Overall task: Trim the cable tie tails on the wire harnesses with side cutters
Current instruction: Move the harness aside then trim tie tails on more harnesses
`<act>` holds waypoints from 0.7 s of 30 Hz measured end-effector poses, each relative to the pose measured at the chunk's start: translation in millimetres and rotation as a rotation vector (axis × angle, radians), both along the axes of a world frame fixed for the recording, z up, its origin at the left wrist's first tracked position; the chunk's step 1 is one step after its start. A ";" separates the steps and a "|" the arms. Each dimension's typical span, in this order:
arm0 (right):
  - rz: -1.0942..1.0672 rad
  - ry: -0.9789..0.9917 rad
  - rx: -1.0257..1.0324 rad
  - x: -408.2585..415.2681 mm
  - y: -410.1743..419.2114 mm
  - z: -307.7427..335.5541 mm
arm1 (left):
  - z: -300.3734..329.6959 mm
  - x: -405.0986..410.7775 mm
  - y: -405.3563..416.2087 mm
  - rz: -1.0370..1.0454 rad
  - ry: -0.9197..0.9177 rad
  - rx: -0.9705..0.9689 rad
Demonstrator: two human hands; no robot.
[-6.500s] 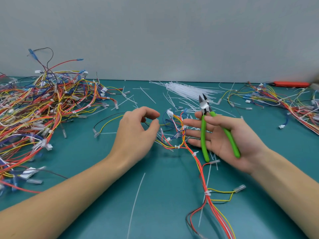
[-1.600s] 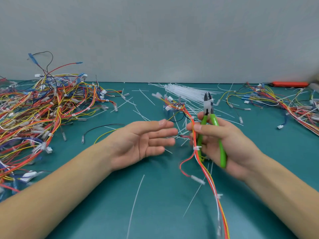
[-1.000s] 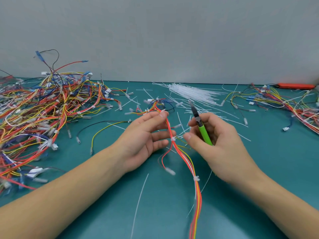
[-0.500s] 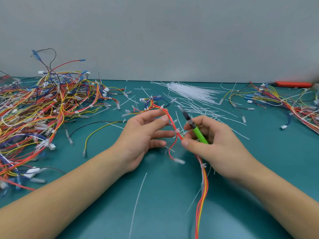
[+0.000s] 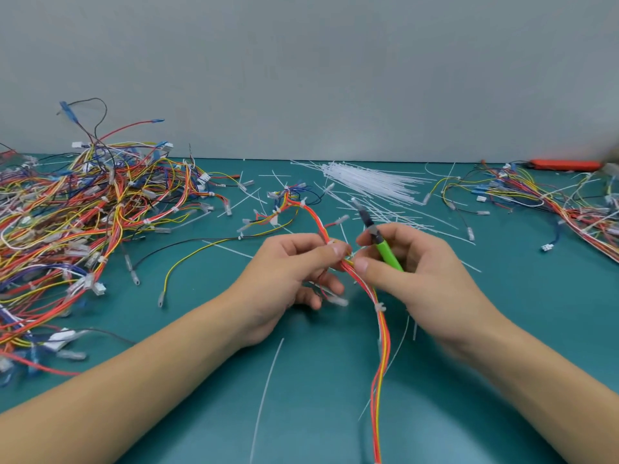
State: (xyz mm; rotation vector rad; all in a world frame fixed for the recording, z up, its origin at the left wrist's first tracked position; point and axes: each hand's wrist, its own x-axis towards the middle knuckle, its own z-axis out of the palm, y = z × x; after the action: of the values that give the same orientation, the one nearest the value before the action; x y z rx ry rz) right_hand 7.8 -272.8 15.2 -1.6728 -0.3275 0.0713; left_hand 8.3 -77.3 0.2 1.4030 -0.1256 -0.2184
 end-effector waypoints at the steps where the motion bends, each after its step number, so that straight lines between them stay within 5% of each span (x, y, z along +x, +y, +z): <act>1: -0.054 -0.002 0.018 1.8 -1.8 -0.6 | 0.4 1.8 1.6 0.029 0.030 -0.049; 7: -0.202 -0.079 -0.015 5.8 -8.5 3.5 | 0.4 8.0 6.8 0.105 0.114 -0.203; 13: 0.098 0.072 -0.074 -4.6 -1.2 3.0 | 0.5 8.4 5.2 0.160 0.123 -0.244; 21: 0.019 0.192 0.085 2.3 -7.4 9.0 | 3.0 2.3 1.5 0.086 0.096 -0.144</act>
State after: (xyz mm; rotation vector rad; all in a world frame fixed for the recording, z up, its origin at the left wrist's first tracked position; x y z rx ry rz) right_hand 10.1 -280.3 24.2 -1.5649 -0.1983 0.2277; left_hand 10.6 -75.8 3.2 1.2493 -0.0014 -0.2011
